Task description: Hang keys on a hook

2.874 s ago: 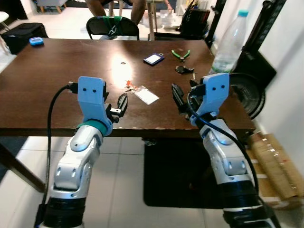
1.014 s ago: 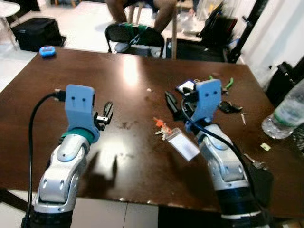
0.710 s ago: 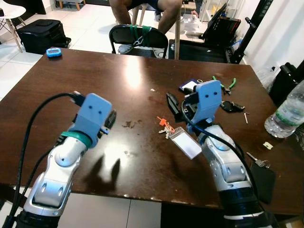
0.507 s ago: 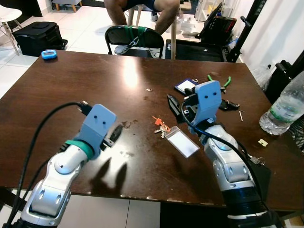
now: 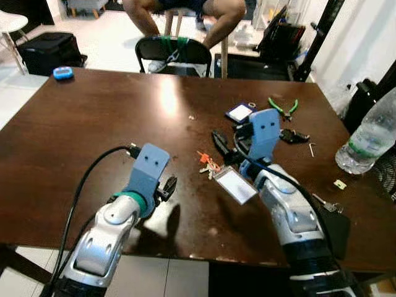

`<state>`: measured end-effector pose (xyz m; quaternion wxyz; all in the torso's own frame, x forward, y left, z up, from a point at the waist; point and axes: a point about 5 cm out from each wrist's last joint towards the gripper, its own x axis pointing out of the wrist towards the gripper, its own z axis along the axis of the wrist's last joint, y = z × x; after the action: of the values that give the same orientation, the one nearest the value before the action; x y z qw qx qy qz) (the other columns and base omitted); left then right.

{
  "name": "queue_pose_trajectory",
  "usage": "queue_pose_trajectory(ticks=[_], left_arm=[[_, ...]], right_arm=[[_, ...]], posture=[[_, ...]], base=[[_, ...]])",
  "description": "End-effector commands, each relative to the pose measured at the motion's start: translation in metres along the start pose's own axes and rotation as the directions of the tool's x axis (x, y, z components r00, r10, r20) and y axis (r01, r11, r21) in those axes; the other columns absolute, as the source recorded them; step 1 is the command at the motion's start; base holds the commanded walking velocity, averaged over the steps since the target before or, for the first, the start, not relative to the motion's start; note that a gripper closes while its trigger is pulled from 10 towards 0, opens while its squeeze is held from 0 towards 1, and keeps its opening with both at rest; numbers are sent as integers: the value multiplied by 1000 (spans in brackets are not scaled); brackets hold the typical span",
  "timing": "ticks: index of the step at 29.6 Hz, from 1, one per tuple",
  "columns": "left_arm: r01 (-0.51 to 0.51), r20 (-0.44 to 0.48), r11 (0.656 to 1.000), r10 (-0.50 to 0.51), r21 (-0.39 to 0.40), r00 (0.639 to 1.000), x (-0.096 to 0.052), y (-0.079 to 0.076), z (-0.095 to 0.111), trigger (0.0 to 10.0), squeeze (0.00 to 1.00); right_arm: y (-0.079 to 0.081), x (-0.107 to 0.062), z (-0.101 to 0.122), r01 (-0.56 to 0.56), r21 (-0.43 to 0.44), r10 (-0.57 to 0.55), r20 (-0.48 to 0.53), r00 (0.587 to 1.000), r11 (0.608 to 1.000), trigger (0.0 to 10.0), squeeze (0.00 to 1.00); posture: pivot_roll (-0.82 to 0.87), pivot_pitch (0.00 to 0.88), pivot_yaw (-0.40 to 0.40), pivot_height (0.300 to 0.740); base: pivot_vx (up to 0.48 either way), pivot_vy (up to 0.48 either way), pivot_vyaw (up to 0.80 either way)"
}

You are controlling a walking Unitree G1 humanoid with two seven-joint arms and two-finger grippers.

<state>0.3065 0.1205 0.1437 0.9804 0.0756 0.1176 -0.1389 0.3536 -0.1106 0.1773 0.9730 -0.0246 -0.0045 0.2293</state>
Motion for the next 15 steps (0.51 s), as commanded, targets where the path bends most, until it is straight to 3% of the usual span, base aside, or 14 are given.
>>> queue_pose_trajectory(ticks=[1, 3, 4, 9, 11, 15], left_arm=[[-22, -65, 998, 18, -66, 998, 2, 5, -13, 10000, 0], [-22, -65, 998, 18, -66, 998, 2, 5, -13, 10000, 0], [-90, -137, 991, 76, -96, 988, 6, 17, -29, 10000, 0], [-140, -163, 987, 126, -78, 978, 7, 25, -35, 10000, 0], [-198, -187, 977, 180, -83, 966, 8, 31, -42, 10000, 0], [-218, -194, 971, 197, -94, 961, 8, 31, -46, 10000, 0]], right_arm=[[-3, 3, -19, 13, 14, -11, -117, 993, 1000, 10000, 0], [-3, 3, -19, 13, 14, -11, -117, 993, 1000, 10000, 0], [-13, 5, -45, 108, 65, -89, -252, 964, 992, 10000, 0], [-14, 4, -57, 117, 27, -104, -298, 949, 993, 10000, 0], [-8, -3, -74, 52, -43, -64, -361, 930, 998, 10000, 0], [-5, -7, -81, 8, -51, -27, -382, 924, 999, 10000, 0]], posture=[[-59, 79, 42, 740], [-59, 79, 42, 740], [-48, 83, 34, 740], [-49, 89, 32, 740], [-55, 100, 28, 740], [-58, 107, 26, 740]], base=[[0, 0, 0], [0, 0, 0], [0, 0, 0], [0, 0, 0], [0, 0, 0], [0, 0, 0]])
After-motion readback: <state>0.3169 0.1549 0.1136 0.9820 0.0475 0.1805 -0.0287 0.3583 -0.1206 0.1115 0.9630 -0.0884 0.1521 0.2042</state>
